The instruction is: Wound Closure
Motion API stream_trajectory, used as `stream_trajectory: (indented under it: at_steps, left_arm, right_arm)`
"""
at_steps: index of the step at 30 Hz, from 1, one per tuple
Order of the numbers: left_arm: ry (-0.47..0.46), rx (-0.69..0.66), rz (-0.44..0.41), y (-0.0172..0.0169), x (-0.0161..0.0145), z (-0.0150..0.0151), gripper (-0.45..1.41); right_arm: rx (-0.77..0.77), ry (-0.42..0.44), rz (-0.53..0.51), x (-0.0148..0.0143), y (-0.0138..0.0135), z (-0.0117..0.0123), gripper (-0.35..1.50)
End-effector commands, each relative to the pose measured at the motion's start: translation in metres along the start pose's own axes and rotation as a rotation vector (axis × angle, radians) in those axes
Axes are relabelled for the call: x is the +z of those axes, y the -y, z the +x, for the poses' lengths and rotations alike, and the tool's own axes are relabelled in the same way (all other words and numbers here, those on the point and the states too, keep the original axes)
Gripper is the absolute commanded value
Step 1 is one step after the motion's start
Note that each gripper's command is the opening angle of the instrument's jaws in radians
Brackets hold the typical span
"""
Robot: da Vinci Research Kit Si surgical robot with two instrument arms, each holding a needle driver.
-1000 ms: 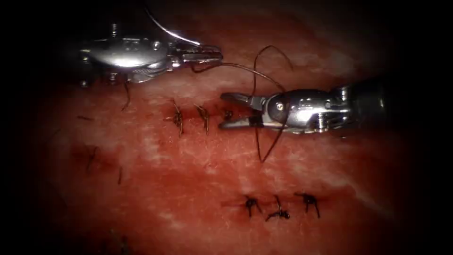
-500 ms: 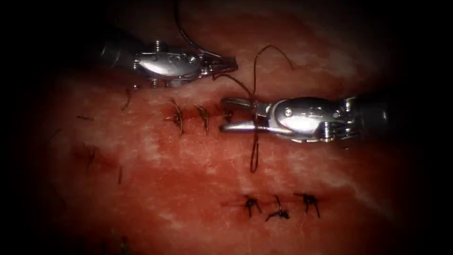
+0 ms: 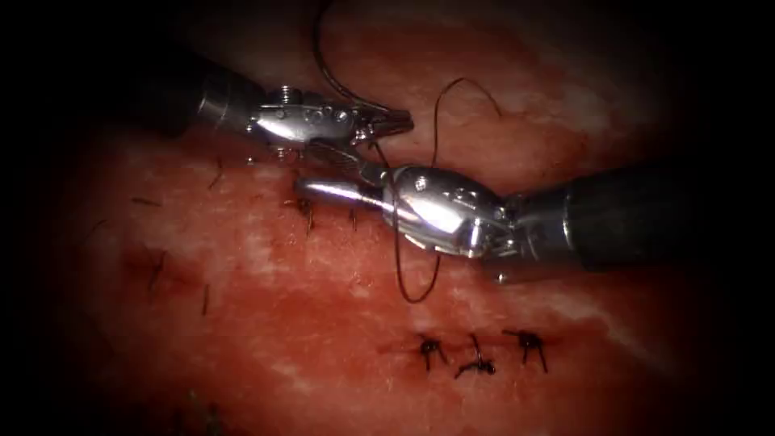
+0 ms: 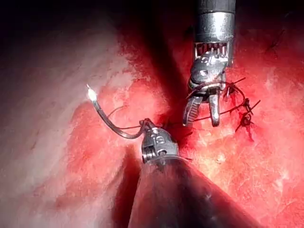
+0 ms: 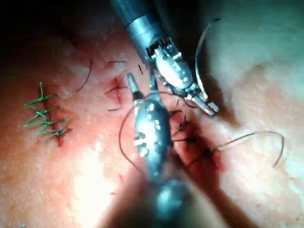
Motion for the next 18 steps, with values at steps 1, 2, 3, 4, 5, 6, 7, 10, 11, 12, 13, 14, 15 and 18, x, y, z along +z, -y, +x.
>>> stream_trajectory:
  at_steps: [1, 2, 3, 4, 5, 6, 7, 10, 11, 12, 13, 14, 15, 18]
  left_arm:
    - [-0.003, -0.003, -0.007, -0.0008, 0.0005, -0.0009, -0.45]
    - [-0.003, -0.002, -0.006, -0.0009, 0.0005, -0.0010, -0.45]
    - [-0.003, -0.007, -0.009, -0.0010, 0.0005, -0.0011, -0.45]
    - [-0.004, -0.006, -0.009, -0.0011, 0.0004, -0.0013, -0.45]
    - [-0.004, -0.012, -0.009, -0.0012, 0.0003, -0.0013, -0.45]
    - [-0.004, -0.018, -0.012, -0.0014, 0.0000, -0.0013, -0.45]
    - [-0.004, -0.017, -0.012, -0.0015, -0.0001, -0.0014, -0.45]
    - [-0.004, -0.021, -0.014, -0.0022, -0.0008, -0.0017, -0.45]
    - [-0.004, -0.021, -0.014, -0.0022, -0.0008, -0.0017, -0.45]
    - [-0.004, -0.026, -0.014, -0.0023, -0.0010, -0.0019, -0.45]
    - [-0.004, -0.025, -0.014, -0.0023, -0.0011, -0.0020, -0.45]
    - [-0.005, -0.024, -0.014, -0.0024, -0.0012, -0.0021, -0.45]
    - [-0.007, -0.033, -0.020, -0.0028, -0.0013, -0.0025, -0.45]
    - [-0.010, -0.031, -0.027, -0.0034, -0.0013, -0.0028, -0.45]
  right_arm:
    - [0.011, -0.033, -0.045, -0.0006, 0.0000, 0.0002, 0.37]
    - [0.014, -0.046, -0.063, -0.0010, -0.0002, 0.0006, 0.36]
    - [0.018, -0.054, -0.084, -0.0014, -0.0004, 0.0009, 0.36]
    - [0.035, -0.067, -0.162, -0.0030, -0.0011, 0.0019, 0.31]
    - [0.052, -0.070, -0.184, -0.0036, -0.0014, 0.0021, 0.29]
    - [0.094, -0.073, -0.244, -0.0048, -0.0020, 0.0023, 0.29]
    - [0.126, -0.078, -0.269, -0.0054, -0.0023, 0.0023, 0.29]
    - [0.235, -0.075, -0.364, -0.0078, -0.0035, 0.0022, 0.24]
    - [0.235, -0.075, -0.364, -0.0078, -0.0035, 0.0022, 0.24]
    - [0.238, -0.071, -0.373, -0.0082, -0.0037, 0.0022, 0.24]
    - [0.257, -0.076, -0.385, -0.0085, -0.0039, 0.0022, 0.22]
    - [0.278, -0.079, -0.395, -0.0087, -0.0040, 0.0022, 0.20]
    - [0.378, -0.083, -0.440, -0.0089, -0.0047, 0.0021, 0.15]
    - [0.525, -0.061, -0.506, -0.0087, -0.0058, 0.0015, 0.14]
